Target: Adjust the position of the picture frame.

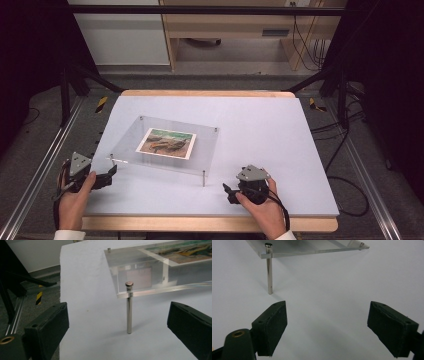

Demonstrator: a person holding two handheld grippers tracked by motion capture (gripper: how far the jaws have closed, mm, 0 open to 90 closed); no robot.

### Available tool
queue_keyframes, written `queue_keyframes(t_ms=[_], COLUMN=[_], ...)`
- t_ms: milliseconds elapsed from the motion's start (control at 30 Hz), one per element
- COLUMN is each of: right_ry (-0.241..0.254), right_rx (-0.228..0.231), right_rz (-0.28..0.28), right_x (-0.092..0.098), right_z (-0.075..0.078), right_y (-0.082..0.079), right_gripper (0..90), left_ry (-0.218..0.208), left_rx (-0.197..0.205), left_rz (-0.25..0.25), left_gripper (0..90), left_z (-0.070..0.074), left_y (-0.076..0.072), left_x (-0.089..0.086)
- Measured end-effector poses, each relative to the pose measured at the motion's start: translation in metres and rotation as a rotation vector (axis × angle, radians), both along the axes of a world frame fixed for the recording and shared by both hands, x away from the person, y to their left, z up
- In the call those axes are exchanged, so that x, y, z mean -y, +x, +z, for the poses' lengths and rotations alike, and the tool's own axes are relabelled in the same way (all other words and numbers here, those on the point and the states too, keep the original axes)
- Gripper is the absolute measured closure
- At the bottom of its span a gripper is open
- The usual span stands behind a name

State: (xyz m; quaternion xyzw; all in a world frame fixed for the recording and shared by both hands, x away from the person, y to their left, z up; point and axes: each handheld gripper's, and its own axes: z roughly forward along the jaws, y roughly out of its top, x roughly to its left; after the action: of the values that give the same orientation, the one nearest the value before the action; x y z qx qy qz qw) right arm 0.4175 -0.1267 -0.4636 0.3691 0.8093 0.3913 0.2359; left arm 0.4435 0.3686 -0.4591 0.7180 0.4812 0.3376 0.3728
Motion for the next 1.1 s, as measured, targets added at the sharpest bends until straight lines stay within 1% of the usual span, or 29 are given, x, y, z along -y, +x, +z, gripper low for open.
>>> queue_keyframes(t_ms=[33, 100, 133, 167, 267, 333, 367, 467, 567, 600, 667, 733, 767, 833, 867, 900, 933, 1033, 1100], right_ry=[-0.009, -0.014, -0.013, -0.01, 0.006, 0.035, 0.035, 0.079, 0.094, 0.094, 0.097, 0.113, 0.115, 0.114, 0.114, 0.115, 0.116, 0.118, 0.129], right_rx=[0.006, 0.012, 0.015, 0.022, 0.021, 0.009, 0.009, -0.015, -0.029, -0.033, -0.039, -0.059, -0.059, -0.077, -0.077, -0.075, -0.082, -0.078, -0.078], right_rz=[0.01, 0.017, 0.017, 0.03, 0.046, 0.052, 0.052, 0.067, 0.079, 0.079, 0.077, 0.091, 0.104, 0.104, 0.104, 0.11, 0.123, 0.124, 0.126], right_x=[-0.002, -0.003, -0.006, -0.01, -0.014, -0.017, -0.017, -0.022, -0.029, -0.031, -0.033, -0.039, -0.04, -0.044, -0.044, -0.046, -0.051, -0.06, -0.064], right_z=[-0.001, -0.002, -0.003, -0.004, -0.005, -0.006, -0.006, -0.008, -0.009, -0.009, -0.009, -0.009, -0.01, -0.011, -0.011, -0.012, -0.012, -0.013, -0.014], right_y=[-0.001, -0.002, -0.003, -0.004, -0.006, -0.006, -0.006, -0.007, -0.007, -0.006, -0.006, -0.004, -0.003, -0.001, -0.001, 0.001, 0.004, 0.01, 0.014], right_gripper=[17.4, 18.9, 19.9, 22.6, 25.8, 26.9, 26.9, 29.6, 30.3, 30.1, 29.6, 27.9, 28.5, 33.5, 33.5, 37.2, 43.4, 51.5, 56.5], left_ry=[-0.013, -0.019, -0.024, -0.025, -0.035, -0.038, -0.038, -0.052, -0.062, -0.071, -0.072, -0.079, -0.081, -0.08, -0.071, -0.071, -0.066, -0.056, -0.051], left_rx=[-0.006, -0.008, -0.01, -0.01, -0.012, -0.026, -0.026, -0.051, -0.058, -0.068, -0.072, -0.063, -0.062, -0.062, -0.068, -0.07, -0.073, -0.071, -0.07], left_rz=[0.001, -0.001, -0.006, -0.008, -0.017, -0.034, -0.034, -0.042, -0.051, -0.057, -0.057, -0.055, -0.059, -0.06, -0.055, -0.051, -0.055, -0.052, -0.05], left_gripper=[3.4, 3.3, 3.3, 3.4, 3.4, 3.6, 3.7, 3.9, 5.3, 5.9, 5.9, 6.1, 6.4, 7.7, 7.7, 9.4, 12.7, 16.5, 17.7], left_z=[0.0, 0.0, 0.0, 0.0, -0.001, -0.001, -0.001, -0.002, -0.002, -0.003, -0.003, -0.003, -0.003, -0.003, -0.004, -0.004, -0.004, -0.003, -0.003], left_y=[0.0, 0.0, 0.0, 0.0, 0.0, 0.0, 0.0, 0.001, 0.002, 0.003, 0.003, 0.004, 0.004, 0.005, 0.005, 0.006, 0.006, 0.006, 0.005], left_x=[0.0, 0.0, 0.0, 0.0, 0.001, 0.002, 0.002, 0.003, 0.001, 0.001, 0.001, 0.001, 0.001, 0.002, 0.002, 0.003, 0.003, 0.005, 0.005])
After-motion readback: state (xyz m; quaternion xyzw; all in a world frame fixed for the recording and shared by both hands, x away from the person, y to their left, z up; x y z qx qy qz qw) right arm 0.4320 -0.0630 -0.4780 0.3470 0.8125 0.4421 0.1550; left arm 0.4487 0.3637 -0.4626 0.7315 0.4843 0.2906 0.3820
